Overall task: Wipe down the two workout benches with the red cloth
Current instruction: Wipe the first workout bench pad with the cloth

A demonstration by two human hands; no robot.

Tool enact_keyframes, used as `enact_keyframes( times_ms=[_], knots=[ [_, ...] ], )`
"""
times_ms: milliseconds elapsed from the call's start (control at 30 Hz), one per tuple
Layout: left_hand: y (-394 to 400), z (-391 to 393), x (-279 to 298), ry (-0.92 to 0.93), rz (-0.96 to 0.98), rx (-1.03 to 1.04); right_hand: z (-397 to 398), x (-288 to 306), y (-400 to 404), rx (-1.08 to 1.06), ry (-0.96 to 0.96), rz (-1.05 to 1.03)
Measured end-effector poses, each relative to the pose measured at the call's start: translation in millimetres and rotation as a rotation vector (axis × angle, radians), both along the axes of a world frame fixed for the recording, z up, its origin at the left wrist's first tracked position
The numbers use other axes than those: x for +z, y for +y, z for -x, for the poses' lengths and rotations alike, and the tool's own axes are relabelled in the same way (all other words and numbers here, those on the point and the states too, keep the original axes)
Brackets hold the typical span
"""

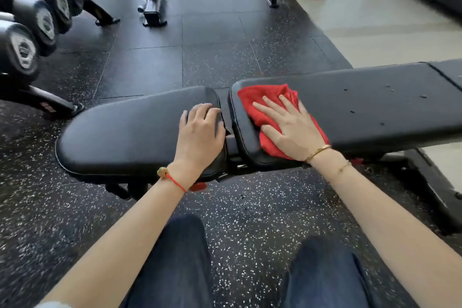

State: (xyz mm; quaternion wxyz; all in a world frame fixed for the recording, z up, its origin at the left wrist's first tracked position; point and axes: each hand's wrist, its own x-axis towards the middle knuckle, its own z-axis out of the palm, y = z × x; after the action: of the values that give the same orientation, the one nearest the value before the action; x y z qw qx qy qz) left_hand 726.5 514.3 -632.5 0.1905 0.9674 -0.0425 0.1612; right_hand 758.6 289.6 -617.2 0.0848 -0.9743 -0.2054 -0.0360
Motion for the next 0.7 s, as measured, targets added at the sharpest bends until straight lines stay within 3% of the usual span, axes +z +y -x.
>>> enact_keyframes(
  times_ms=[200,367,500,700],
  knots=[
    [-24.0,8.5,-3.7,0.051,0.018,0.146,-49.9,6.3,-30.2,-0.192,0.106,0.005],
    [-28.4,13.5,-3.4,-0.014,-0.008,0.223,-39.2,5.7,17.2,0.051,0.069,0.029],
    [-31.2,15.0,-3.6,-0.047,-0.051,0.281,-9.3,-0.6,-12.3,0.188,0.003,-0.004],
    [-37.3,14.6,-1.2,-0.09,-0.036,0.33,-40.9,0.3,-68.9,0.043,0.055,-0.012]
  ],
)
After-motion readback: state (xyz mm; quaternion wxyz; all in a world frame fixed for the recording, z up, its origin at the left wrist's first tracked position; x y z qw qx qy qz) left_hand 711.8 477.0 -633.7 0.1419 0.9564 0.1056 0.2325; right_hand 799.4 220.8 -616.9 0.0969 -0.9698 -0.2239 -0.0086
